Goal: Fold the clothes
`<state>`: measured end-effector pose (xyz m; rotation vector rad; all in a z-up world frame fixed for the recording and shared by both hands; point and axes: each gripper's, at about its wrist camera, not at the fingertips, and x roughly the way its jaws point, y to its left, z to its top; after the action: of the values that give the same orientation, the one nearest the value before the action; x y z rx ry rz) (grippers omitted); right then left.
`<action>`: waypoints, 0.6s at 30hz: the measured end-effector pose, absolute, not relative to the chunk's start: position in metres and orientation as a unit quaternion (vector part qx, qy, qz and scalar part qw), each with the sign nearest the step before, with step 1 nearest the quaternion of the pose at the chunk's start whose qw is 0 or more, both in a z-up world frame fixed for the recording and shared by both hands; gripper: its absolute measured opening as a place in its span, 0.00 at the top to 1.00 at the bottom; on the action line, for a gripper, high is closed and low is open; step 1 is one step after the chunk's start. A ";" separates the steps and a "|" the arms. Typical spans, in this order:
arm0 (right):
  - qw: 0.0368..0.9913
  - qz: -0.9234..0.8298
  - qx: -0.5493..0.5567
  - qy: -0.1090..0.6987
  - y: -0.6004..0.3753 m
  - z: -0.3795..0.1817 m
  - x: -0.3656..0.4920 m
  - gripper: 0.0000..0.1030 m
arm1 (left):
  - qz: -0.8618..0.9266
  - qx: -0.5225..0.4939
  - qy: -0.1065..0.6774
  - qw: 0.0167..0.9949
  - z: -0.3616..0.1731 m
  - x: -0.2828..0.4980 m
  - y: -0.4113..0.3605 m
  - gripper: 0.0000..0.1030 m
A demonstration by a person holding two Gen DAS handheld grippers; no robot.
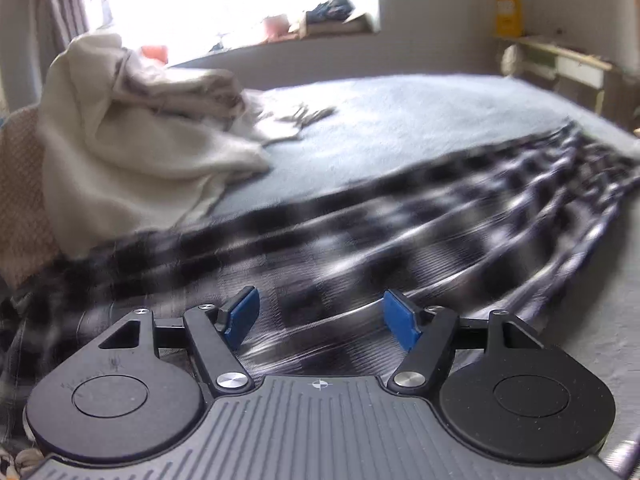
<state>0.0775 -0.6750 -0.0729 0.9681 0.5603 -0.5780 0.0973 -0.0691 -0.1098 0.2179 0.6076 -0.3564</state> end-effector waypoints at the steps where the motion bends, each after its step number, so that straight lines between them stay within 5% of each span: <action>1: 0.800 -0.272 0.458 0.275 -0.674 -0.075 0.066 0.49 | -0.191 0.109 0.290 0.931 -0.107 0.093 -0.071 0.33; 8: 0.746 -0.283 0.525 0.297 -0.679 -0.136 0.047 0.60 | -0.269 0.154 0.294 0.904 -0.106 0.061 -0.091 0.34; 13: 0.757 -0.292 0.516 0.275 -0.683 -0.148 0.061 0.97 | -0.279 0.190 0.296 0.893 -0.111 0.046 -0.095 0.34; 18: 0.818 -0.287 0.432 0.248 -0.670 -0.095 0.062 0.98 | -0.277 0.228 0.281 0.890 -0.116 0.034 -0.098 0.34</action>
<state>0.0618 -0.6696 -0.0950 0.9207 0.5273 -0.6110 0.0342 -0.0975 -0.1163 0.4743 0.5837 -0.5758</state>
